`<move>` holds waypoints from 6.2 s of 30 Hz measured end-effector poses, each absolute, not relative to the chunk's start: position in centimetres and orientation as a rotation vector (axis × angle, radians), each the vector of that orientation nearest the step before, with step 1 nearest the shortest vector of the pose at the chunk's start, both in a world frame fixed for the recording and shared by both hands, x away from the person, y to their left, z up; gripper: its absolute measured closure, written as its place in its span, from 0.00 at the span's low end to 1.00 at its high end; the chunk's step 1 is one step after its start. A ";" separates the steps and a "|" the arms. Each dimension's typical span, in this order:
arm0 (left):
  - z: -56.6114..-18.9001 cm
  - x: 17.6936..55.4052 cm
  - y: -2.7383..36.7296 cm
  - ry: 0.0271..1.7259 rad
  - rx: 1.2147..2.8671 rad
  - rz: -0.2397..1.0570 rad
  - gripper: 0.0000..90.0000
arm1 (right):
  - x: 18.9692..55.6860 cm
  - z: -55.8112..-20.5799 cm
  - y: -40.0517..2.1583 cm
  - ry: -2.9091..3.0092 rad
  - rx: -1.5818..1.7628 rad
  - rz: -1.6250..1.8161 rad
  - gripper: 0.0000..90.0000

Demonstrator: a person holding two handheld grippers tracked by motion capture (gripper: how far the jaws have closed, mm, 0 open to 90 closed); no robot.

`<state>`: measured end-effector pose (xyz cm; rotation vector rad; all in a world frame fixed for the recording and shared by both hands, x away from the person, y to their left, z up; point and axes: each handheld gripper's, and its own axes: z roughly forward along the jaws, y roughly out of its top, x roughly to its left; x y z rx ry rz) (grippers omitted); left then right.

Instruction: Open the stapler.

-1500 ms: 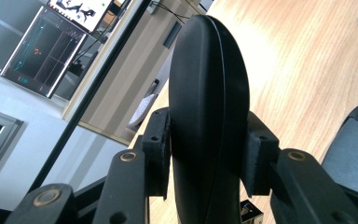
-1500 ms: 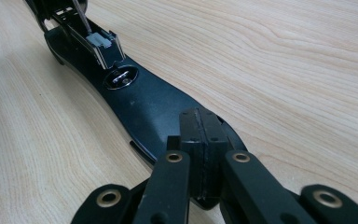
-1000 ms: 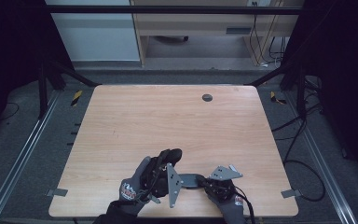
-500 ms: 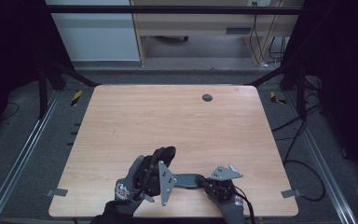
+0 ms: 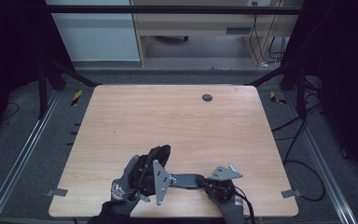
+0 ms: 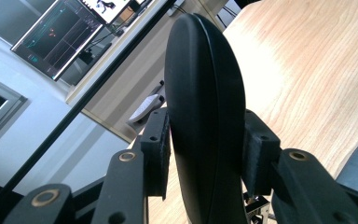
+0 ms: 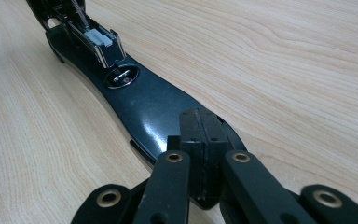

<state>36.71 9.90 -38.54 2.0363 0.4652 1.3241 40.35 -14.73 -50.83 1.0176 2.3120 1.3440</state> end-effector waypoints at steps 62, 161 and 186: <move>-37.4 36.6 15.7 0.646 1.887 1.274 0.63 | 40.3 -50.8 -14.5 2.323 1.006 1.346 1.00; -39.2 36.0 25.1 0.913 1.688 1.138 0.53 | 40.3 -50.8 -14.2 2.328 0.990 1.356 1.00; -40.4 35.8 26.9 0.964 1.622 1.104 0.51 | 40.3 -50.8 -14.1 2.329 0.995 1.353 1.00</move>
